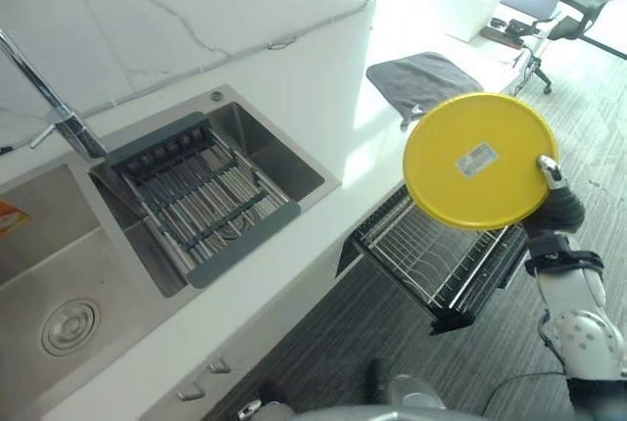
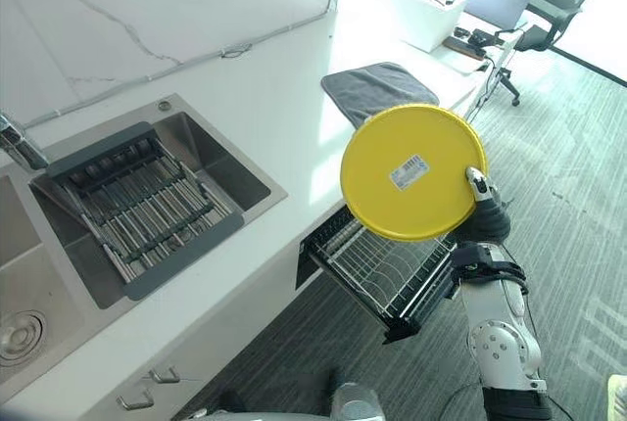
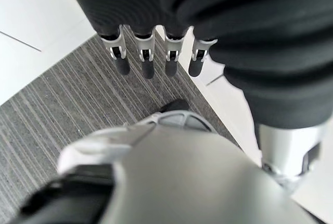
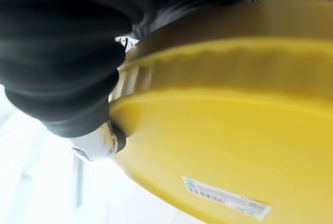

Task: Place the dishes in the dishwasher.

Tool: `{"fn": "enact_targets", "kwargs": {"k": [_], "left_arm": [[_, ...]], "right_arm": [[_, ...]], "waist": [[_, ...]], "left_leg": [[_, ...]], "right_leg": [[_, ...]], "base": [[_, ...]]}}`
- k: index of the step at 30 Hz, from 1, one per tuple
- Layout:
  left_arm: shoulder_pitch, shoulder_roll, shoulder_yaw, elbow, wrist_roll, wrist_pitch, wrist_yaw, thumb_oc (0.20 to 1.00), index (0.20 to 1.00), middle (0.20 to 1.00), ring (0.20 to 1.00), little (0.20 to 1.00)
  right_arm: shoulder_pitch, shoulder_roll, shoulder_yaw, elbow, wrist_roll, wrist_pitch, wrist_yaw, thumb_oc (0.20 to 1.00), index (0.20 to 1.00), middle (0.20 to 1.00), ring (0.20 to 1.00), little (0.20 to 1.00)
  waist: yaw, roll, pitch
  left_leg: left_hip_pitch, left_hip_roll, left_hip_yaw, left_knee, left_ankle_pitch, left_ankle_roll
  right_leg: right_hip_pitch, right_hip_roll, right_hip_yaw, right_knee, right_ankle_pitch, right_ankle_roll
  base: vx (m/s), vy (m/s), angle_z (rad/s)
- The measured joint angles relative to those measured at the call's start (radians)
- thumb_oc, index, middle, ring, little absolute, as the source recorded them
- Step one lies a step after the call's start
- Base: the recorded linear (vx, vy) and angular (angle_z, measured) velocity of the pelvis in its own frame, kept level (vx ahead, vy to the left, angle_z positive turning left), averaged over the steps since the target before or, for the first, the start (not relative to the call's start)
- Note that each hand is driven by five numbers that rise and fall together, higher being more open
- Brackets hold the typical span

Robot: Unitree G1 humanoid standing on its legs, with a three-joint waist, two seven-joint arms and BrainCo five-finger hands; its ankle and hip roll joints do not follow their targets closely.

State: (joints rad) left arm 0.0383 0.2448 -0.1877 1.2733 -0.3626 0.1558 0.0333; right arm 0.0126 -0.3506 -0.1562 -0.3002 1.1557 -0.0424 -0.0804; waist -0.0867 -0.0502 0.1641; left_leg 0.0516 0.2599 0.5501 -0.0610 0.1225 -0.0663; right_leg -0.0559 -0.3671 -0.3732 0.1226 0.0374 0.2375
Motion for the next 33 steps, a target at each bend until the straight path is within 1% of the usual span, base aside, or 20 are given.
{"fn": "enact_targets", "kwargs": {"k": [2,4,5,6,7,8,10,12,13,14,15,17,19,20,23,26,28,29,31,33], "left_arm": [[-0.002,0.023,-0.005,0.001,0.001,-0.002,0.023,1.000,1.000,1.000,1.000,1.000],[-0.001,0.052,0.013,0.005,0.011,-0.004,0.044,1.000,1.000,1.000,1.000,1.000],[0.001,-0.016,0.058,0.021,0.022,-0.004,0.067,1.000,1.000,1.000,1.000,1.000],[0.017,-0.064,0.106,0.023,0.017,-0.009,0.075,1.000,1.000,1.000,1.000,1.000],[0.041,-0.096,0.136,0.044,0.012,-0.004,0.069,1.000,1.000,1.000,1.000,1.000],[0.067,-0.102,0.148,0.057,0.011,-0.002,0.068,1.000,1.000,1.000,1.000,1.000],[0.127,-0.118,0.192,0.078,-0.024,-0.001,0.061,1.000,1.000,1.000,1.000,1.000],[0.142,-0.124,0.212,0.087,-0.064,-0.003,0.055,1.000,1.000,1.000,1.000,1.000],[0.140,-0.110,0.250,0.095,-0.126,0.000,0.032,1.000,1.000,1.000,1.000,1.000],[0.135,-0.101,0.261,0.087,-0.139,-0.005,0.025,1.000,1.000,1.000,1.000,1.000],[0.128,-0.093,0.258,0.072,-0.136,-0.009,0.019,1.000,1.000,1.000,1.000,1.000],[0.116,-0.081,0.201,0.041,-0.136,0.003,0.005,1.000,1.000,1.000,1.000,1.000],[0.108,-0.083,0.185,0.031,-0.137,0.018,0.004,1.000,1.000,1.000,1.000,1.000],[0.112,-0.073,0.189,0.048,-0.138,0.024,0.006,1.000,1.000,1.000,1.000,1.000],[0.097,-0.041,0.186,0.080,-0.137,0.018,0.008,1.000,1.000,1.000,1.000,1.000],[0.069,-0.023,0.185,0.094,-0.137,0.011,0.011,1.000,1.000,1.000,1.000,1.000],[0.042,-0.018,0.162,0.099,-0.136,0.011,0.015,1.000,1.000,1.000,1.000,1.000],[0.041,-0.009,0.133,0.084,-0.137,0.009,0.024,1.000,1.000,1.000,1.000,1.000],[0.044,0.019,0.141,0.023,-0.137,0.032,0.050,1.000,1.000,1.000,1.000,1.000],[0.022,0.021,0.148,0.013,-0.137,0.050,0.072,1.000,1.000,1.000,1.000,1.000]], "right_arm": [[-0.032,0.017,0.036,-0.026,-0.037,-0.018,0.001,0.200,0.200,0.200,0.200,0.200],[-0.061,0.008,0.034,-0.024,-0.058,-0.032,-0.021,0.200,0.200,0.200,0.200,0.200],[-0.071,-0.087,0.026,-0.015,-0.061,-0.033,-0.038,0.200,0.200,0.200,0.200,0.200],[-0.072,-0.133,0.027,-0.018,-0.067,-0.033,-0.047,0.200,0.200,0.200,0.200,0.200],[-0.088,-0.165,0.027,-0.015,-0.076,-0.021,-0.052,0.200,0.200,0.200,0.200,0.200],[-0.119,-0.196,0.031,-0.015,-0.077,-0.007,-0.054,0.200,0.200,0.200,0.200,0.200],[-0.165,-0.192,0.061,-0.018,-0.079,-0.023,-0.056,0.200,0.200,0.200,0.200,0.200],[-0.167,-0.185,0.084,-0.021,-0.078,-0.024,-0.045,0.200,0.200,0.200,0.200,0.200],[-0.150,-0.170,0.103,-0.023,-0.077,-0.005,-0.040,0.200,0.200,0.200,0.200,0.200],[-0.143,-0.160,0.100,-0.024,-0.077,-0.003,-0.040,0.200,0.200,0.200,0.200,0.200],[-0.144,-0.139,0.100,-0.024,-0.078,0.004,-0.039,0.200,0.200,0.200,0.200,0.200],[-0.141,-0.075,0.102,-0.024,-0.096,0.013,-0.037,0.200,0.200,0.200,0.200,0.200],[-0.137,-0.068,0.105,-0.023,-0.097,0.027,-0.034,0.200,0.200,0.200,0.200,0.200],[-0.115,-0.054,0.104,-0.022,-0.096,0.040,-0.032,0.200,0.200,0.200,0.200,0.200],[-0.053,-0.008,0.080,-0.027,-0.105,0.054,-0.014,0.200,0.200,0.200,0.200,0.200],[-0.009,0.032,0.069,-0.036,-0.146,0.053,-0.014,0.200,0.200,0.200,0.200,0.200],[-0.005,0.055,0.087,-0.036,-0.177,0.046,-0.017,0.200,0.200,0.200,0.200,0.200],[-0.006,0.048,0.114,-0.035,-0.184,0.046,-0.015,0.200,0.200,0.200,0.200,0.200],[-0.044,0.046,0.147,-0.009,-0.197,0.043,-0.019,0.200,0.200,0.200,0.200,0.200],[-0.091,0.039,0.144,0.006,-0.196,0.032,-0.024,0.200,0.200,0.200,0.200,0.200]], "waist": [[0.035,-0.010,-0.003],[0.045,-0.030,-0.015],[0.050,0.109,0.008],[0.065,0.136,0.005],[0.053,0.127,0.002],[0.066,0.124,-0.001],[0.059,0.123,-0.012],[0.070,0.095,-0.018],[0.064,0.047,-0.010],[0.060,0.038,-0.011],[0.074,0.046,-0.011],[0.067,0.037,-0.013],[0.087,0.041,-0.017],[0.092,0.026,-0.019],[0.069,-0.030,-0.044],[0.072,-0.032,-0.049],[0.066,0.001,-0.034],[0.068,0.011,-0.030],[0.074,-0.003,-0.034],[0.071,-0.016,-0.038]], "left_leg": [[-0.004,0.075,-0.025,0.000,0.051,-0.076],[-0.017,0.143,-0.065,-0.004,0.114,-0.147],[-0.020,0.289,-0.115,-0.026,0.156,-0.119],[-0.033,0.303,-0.120,-0.008,0.195,-0.029],[-0.074,0.275,-0.153,0.018,0.378,0.044],[-0.084,0.266,-0.236,0.044,0.405,0.070],[-0.097,0.264,-0.240,0.105,0.406,0.071],[-0.113,0.241,-0.243,0.142,0.398,0.062],[-0.145,0.101,-0.187,0.236,0.237,-0.114],[-0.159,0.044,-0.128,0.277,0.122,-0.134],[-0.162,0.019,-0.109,0.286,0.054,-0.127],[-0.149,0.006,-0.020,0.231,-0.010,-0.065],[-0.065,-0.026,-0.085,0.093,-0.010,-0.062],[-0.005,-0.081,-0.131,0.015,-0.039,-0.032],[0.027,-0.178,-0.125,-0.021,-0.078,0.027],[0.045,-0.217,-0.159,-0.023,-0.105,0.088],[0.040,-0.203,-0.207,-0.021,-0.101,0.106],[0.041,-0.196,-0.213,-0.022,-0.107,0.115],[0.034,-0.188,-0.220,-0.021,-0.105,0.107],[0.028,-0.206,-0.246,-0.021,-0.110,0.098]], "right_leg": [[0.047,-0.082,0.006,-0.092,0.054,0.050],[0.090,-0.030,-0.003,-0.107,0.047,0.046],[0.090,0.127,-0.046,-0.054,0.018,0.008],[0.043,0.145,-0.040,0.014,-0.035,-0.014],[0.032,0.151,-0.039,0.034,-0.064,-0.068],[0.033,0.173,-0.020,0.035,-0.068,-0.105],[0.037,0.231,-0.008,0.007,-0.063,-0.144],[0.045,0.236,0.007,-0.024,-0.056,-0.172],[0.115,0.199,-0.044,-0.132,0.005,-0.172],[0.153,0.190,-0.078,-0.184,0.006,-0.169],[0.177,0.208,-0.101,-0.215,0.002,-0.168],[0.192,0.219,-0.165,-0.216,0.002,-0.147],[0.198,0.219,-0.147,-0.207,0.004,-0.121],[0.205,0.180,-0.129,-0.187,0.011,-0.105],[0.201,0.082,-0.102,-0.123,0.021,-0.078],[0.107,0.001,-0.017,0.129,0.043,-0.074],[-0.060,-0.026,0.078,0.409,0.127,-0.061],[-0.116,-0.005,0.096,0.430,0.054,-0.064],[-0.090,0.099,0.087,0.094,0.005,-0.064],[-0.049,0.151,0.084,-0.193,0.035,-0.061]], "base": [[-0.16,-0.807,-0.30],[-0.15,-0.722,0.17],[-0.18,-0.587,0.06],[-0.15,-0.430,0.11],[-0.23,-0.440,-0.29],[-0.15,-0.283,-0.22],[-0.12,-0.192,-0.47],[-0.04,-0.074,-0.13],[0.01,-0.010,0.68],[0.05,0.091,0.89],[0.04,0.165,0.80],[0.14,0.286,0.74],[0.21,0.423,0.08],[0.15,0.359,-0.23],[0.16,0.333,0.11],[0.10,0.201,0.43],[0.09,-0.012,0.58],[0.09,-0.198,0.56],[0.09,-0.322,0.28],[0.09,-0.397,0.38]]}}
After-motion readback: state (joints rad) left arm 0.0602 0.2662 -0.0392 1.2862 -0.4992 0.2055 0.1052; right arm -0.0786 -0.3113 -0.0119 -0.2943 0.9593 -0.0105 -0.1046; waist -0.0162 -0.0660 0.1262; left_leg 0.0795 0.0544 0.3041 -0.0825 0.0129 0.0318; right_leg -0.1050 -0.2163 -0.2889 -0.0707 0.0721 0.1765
